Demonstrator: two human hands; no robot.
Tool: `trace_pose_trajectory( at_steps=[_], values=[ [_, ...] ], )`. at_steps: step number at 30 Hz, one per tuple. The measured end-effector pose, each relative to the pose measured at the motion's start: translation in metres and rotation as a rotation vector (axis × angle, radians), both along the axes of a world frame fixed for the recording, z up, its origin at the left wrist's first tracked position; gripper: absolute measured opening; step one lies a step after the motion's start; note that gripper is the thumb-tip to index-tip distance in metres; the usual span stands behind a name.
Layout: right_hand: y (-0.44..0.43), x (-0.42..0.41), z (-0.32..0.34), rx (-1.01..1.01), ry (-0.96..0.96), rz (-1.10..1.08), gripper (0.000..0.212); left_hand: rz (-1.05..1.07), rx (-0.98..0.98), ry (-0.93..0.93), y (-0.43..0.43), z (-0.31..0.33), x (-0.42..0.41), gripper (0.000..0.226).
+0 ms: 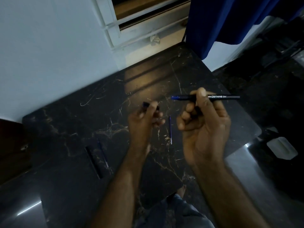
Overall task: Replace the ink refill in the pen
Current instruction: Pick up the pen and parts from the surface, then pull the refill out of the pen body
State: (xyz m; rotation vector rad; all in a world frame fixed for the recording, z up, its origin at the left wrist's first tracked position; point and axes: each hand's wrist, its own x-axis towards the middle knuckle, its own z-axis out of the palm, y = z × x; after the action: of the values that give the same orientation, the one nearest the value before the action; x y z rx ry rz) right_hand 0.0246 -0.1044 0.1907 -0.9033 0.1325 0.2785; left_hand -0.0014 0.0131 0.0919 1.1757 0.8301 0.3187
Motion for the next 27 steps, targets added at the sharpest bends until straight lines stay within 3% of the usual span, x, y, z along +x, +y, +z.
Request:
trace_pose_trajectory(
  at_steps=[4,7,16,23,27],
  values=[
    [-0.015,-0.004,-0.021,-0.066,0.02,0.068,0.013,-0.368,0.447,0.468,0.033,-0.089,-0.022,0.017],
    [-0.02,-0.005,-0.031,-0.07,0.029,0.113,0.013,-0.436,0.573,0.524,0.038,-0.108,-0.027,0.023],
    [-0.03,-0.004,-0.037,-0.047,0.088,0.201,0.014,-0.321,0.501,0.493,0.041,-0.122,-0.038,0.004],
    [-0.027,-0.008,-0.032,-0.023,0.091,0.212,0.012,-0.231,0.469,0.479,0.041,-0.127,-0.043,0.01],
    [-0.025,-0.009,-0.023,-0.021,0.053,0.204,0.006,-0.116,0.342,0.316,0.035,-0.084,-0.038,0.012]
  ],
)
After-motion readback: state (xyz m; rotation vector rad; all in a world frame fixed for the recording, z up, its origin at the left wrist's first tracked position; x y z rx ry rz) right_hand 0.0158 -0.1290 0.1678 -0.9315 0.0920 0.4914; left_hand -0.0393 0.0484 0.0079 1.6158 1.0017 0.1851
